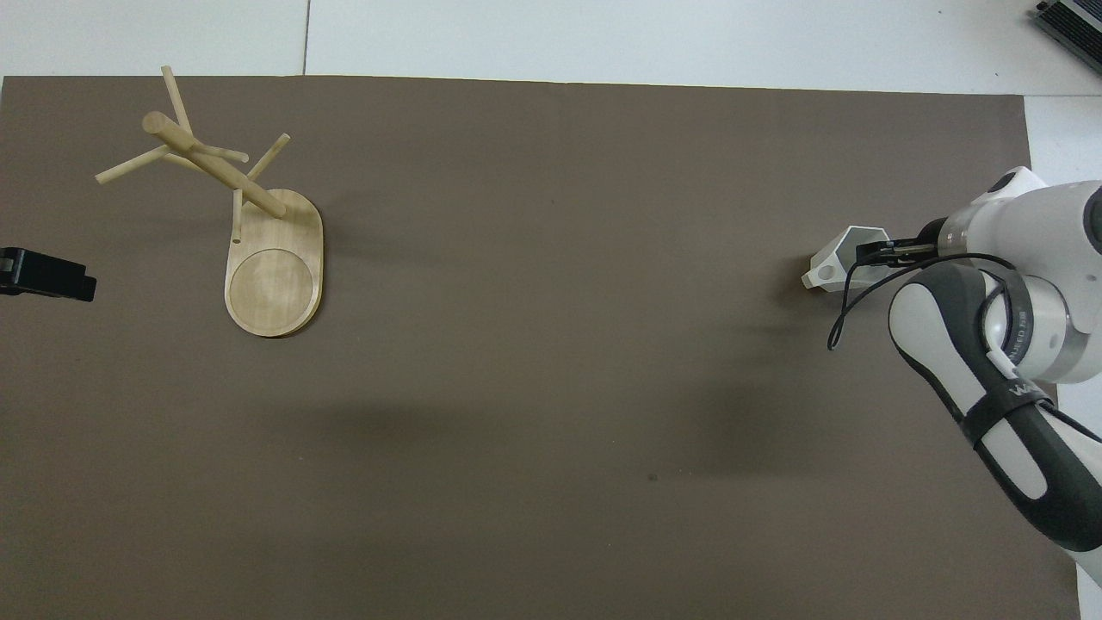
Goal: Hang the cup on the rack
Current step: 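Reach the right gripper to the white cup and grasp it, then lift the cup with the right gripper while the left gripper approaches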
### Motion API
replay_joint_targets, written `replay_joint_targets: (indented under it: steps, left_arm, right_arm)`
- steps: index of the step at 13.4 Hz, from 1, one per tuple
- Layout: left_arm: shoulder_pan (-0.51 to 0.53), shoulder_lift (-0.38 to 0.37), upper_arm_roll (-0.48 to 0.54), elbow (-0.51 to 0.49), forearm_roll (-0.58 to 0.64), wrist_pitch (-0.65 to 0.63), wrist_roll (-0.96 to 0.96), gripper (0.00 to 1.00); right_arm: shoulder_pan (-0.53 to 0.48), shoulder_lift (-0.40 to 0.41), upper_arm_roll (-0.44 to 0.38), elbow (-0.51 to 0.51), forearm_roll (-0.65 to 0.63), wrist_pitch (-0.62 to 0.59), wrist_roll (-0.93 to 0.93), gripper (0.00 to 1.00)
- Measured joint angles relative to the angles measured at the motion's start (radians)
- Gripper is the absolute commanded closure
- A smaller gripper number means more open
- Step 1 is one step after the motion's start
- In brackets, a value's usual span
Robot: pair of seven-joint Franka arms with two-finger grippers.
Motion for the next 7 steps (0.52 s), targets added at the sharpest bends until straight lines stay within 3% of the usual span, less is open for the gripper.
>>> replay_joint_targets:
  steps: [5, 7]
  left_arm:
    - [0.0, 0.0, -0.001, 0.0, 0.0, 0.0, 0.0, 0.0]
    - [0.0, 0.0, -0.002, -0.001, 0.0, -0.001, 0.0, 0.0]
  right_arm:
    - [0.0, 0.0, 0.001, 0.0, 0.001, 0.0, 0.007, 0.8]
    - [0.0, 0.0, 0.001, 0.0, 0.002, 0.0, 0.007, 1.0]
